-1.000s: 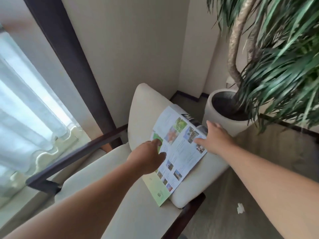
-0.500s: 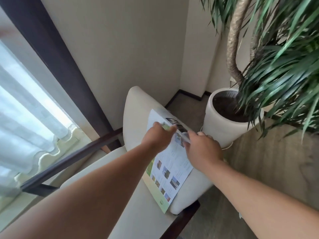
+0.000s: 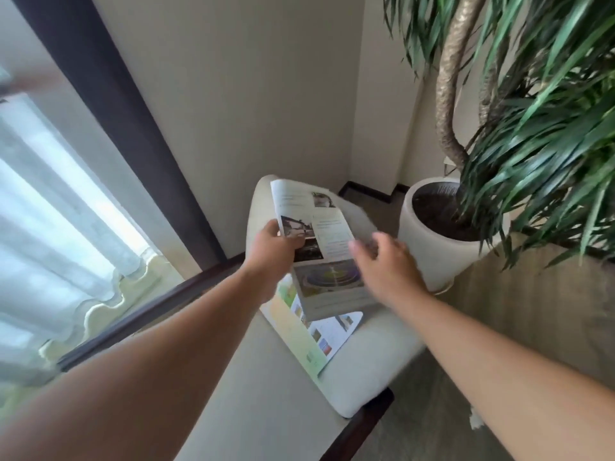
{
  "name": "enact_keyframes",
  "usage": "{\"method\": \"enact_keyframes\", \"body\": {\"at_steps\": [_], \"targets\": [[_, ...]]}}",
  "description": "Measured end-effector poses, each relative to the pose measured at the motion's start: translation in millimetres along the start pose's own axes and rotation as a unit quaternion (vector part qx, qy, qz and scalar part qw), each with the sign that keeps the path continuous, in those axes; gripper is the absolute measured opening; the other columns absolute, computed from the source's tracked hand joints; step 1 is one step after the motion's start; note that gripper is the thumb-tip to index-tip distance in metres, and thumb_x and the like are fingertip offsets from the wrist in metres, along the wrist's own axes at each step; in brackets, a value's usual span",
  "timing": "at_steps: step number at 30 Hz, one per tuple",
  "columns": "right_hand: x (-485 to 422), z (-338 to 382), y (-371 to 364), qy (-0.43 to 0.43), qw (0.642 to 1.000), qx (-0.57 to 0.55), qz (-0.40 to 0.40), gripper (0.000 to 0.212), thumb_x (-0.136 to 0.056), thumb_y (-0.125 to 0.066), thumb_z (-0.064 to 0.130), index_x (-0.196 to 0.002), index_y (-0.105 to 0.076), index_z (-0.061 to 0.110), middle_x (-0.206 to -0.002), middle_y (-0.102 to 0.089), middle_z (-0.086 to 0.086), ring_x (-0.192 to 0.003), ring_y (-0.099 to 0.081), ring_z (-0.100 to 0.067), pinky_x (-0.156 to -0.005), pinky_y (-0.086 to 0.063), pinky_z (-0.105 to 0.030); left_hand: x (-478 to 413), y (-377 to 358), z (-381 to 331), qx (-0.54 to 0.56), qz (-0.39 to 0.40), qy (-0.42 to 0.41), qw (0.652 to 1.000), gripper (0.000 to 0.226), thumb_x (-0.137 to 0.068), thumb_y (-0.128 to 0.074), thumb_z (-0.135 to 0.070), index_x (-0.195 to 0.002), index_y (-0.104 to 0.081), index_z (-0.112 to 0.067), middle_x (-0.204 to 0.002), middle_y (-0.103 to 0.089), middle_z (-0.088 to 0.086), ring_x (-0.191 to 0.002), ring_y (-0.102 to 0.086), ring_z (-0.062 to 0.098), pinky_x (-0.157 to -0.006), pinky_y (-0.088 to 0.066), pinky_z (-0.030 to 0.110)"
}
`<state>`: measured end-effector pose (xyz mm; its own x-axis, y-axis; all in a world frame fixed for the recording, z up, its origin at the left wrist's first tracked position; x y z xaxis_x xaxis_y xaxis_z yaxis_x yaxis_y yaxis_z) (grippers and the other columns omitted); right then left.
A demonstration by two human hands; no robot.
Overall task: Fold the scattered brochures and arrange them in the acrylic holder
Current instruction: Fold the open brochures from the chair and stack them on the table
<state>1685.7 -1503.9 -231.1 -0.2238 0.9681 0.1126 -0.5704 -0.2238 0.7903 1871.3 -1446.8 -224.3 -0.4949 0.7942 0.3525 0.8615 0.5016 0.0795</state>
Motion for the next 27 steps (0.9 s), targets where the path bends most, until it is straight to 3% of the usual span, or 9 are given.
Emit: {"method": "enact_keyframes", "body": {"at_steps": [3, 6, 9, 11, 14, 17, 21, 25, 27], "targets": [[-23.7, -5.6, 1.8, -0.086, 0.990, -0.107, 0.026, 0.077, -0.089, -0.041, 0.071, -0.143, -0.044, 0.016, -0.144, -0.049, -0.011, -0.129, -0.048, -0.033, -0.095, -0.040, -0.041, 16.4, 38.5, -22.1, 0.078, 0.073, -0.037, 0.994, 0.030, -0.092, -0.050, 0.004, -0.116, -0.062, -0.010, -0.108, -0.073, 0.015, -0.098, -0.071, 0.035, -0.085, -0.057, 0.051], [-35.7, 7.2, -4.7, -0.113, 0.974, -0.183, 0.067, 0.086, -0.085, -0.040, 0.078, -0.145, -0.043, 0.016, -0.149, -0.046, -0.010, -0.134, -0.044, -0.033, -0.109, -0.035, -0.044, 33.9, 79.3, -37.3, 0.111, 0.120, -0.041, 0.986, 0.033, -0.094, -0.045, 0.002, -0.123, -0.058, -0.009, -0.116, -0.069, 0.019, -0.103, -0.068, 0.040, -0.079, -0.057, 0.052], [-34.6, 38.2, -17.8, -0.117, 0.917, -0.346, 0.162, 0.064, -0.085, -0.054, 0.067, -0.118, -0.063, 0.013, -0.109, -0.073, -0.011, -0.103, -0.068, -0.029, -0.095, -0.050, -0.045, 45.5, 120.0, -43.1, 0.124, 0.094, -0.046, 0.987, 0.040, -0.093, -0.041, 0.002, -0.131, -0.053, -0.008, -0.123, -0.064, 0.023, -0.111, -0.061, 0.047, -0.091, -0.051, 0.062], [-26.9, 66.0, -25.8, -0.102, 0.871, -0.423, 0.228, 0.054, -0.083, -0.065, 0.056, -0.115, -0.065, 0.013, -0.095, -0.076, -0.010, -0.086, -0.074, -0.025, -0.080, -0.056, -0.039, 52.7, 140.9, -44.5, 0.126, 0.071, -0.051, 0.988, 0.042, -0.093, -0.040, 0.003, -0.132, -0.051, -0.007, -0.125, -0.063, 0.024, -0.113, -0.060, 0.048, -0.095, -0.047, 0.064], [-13.4, 101.0, -41.8, -0.075, 0.866, -0.408, 0.278, 0.076, -0.060, -0.071, 0.065, -0.122, -0.060, 0.022, -0.117, -0.065, -0.009, -0.101, -0.066, -0.028, -0.084, -0.054, -0.040, 62.7, 164.3, -41.1, 0.132, 0.053, -0.045, 0.989, 0.041, -0.094, -0.041, 0.001, -0.133, -0.050, -0.008, -0.124, -0.064, 0.024, -0.112, -0.061, 0.048, -0.097, -0.045, 0.065], [4.4, 124.9, -64.6, -0.056, 0.868, -0.359, 0.339, 0.094, -0.044, -0.067, 0.078, -0.124, -0.058, 0.029, -0.122, -0.060, -0.002, -0.112, -0.060, -0.025, -0.094, -0.049, -0.042, 71.8, 182.1, -36.7, 0.139, 0.057, -0.043, 0.988, 0.041, -0.094, -0.041, 0.000, -0.134, -0.049, -0.008, -0.125, -0.063, 0.025, -0.114, -0.059, 0.049, -0.098, -0.043, 0.067], [20.7, 150.5, -87.3, -0.023, 0.834, -0.392, 0.388, 0.069, -0.056, -0.069, 0.073, -0.104, -0.073, 0.024, -0.093, -0.076, -0.003, -0.083, -0.071, -0.019, -0.079, -0.053, -0.037, 83.0, 207.3, -35.9, 0.150, 0.056, -0.057, 0.985, 0.041, -0.094, -0.042, 0.000, -0.133, -0.049, -0.009, -0.126, -0.062, 0.025, -0.113, -0.059, 0.049, -0.094, -0.048, 0.064], [28.6, 174.7, -93.3, 0.003, 0.811, -0.451, 0.372, 0.042, -0.090, -0.062, 0.038, -0.118, -0.068, 0.007, -0.108, -0.074, -0.011, -0.090, -0.072, -0.024, -0.073, -0.057, -0.034, 91.7, 233.1, -31.3, 0.160, 0.035, -0.063, 0.985, 0.039, -0.093, -0.045, -0.001, -0.131, -0.050, -0.008, -0.124, -0.064, 0.023, -0.109, -0.064, 0.042, -0.084, -0.053, 0.053], [33.0, 187.7, -92.3, 0.017, 0.801, -0.479, 0.359, 0.034, -0.098, -0.054, 0.019, -0.125, -0.061, 0.000, -0.118, -0.070, -0.018, -0.102, -0.069, -0.031, -0.081, -0.057, -0.040, 94.5, 244.1, -27.2, 0.115, -0.026, -0.062, 0.991, 0.035, -0.095, -0.051, -0.007, -0.130, -0.052, -0.008, -0.126, -0.063, 0.023, -0.107, -0.064, 0.034, -0.087, -0.051, 0.047]]}}
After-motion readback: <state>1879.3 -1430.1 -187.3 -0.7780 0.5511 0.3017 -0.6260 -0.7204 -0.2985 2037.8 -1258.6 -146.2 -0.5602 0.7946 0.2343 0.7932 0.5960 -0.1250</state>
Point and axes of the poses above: each hand's wrist, its own x-axis away from the middle knuckle, its own y-axis out of the back of the hand, z = x × y, the point moved 4 cm from there along -x, towards the middle knuckle
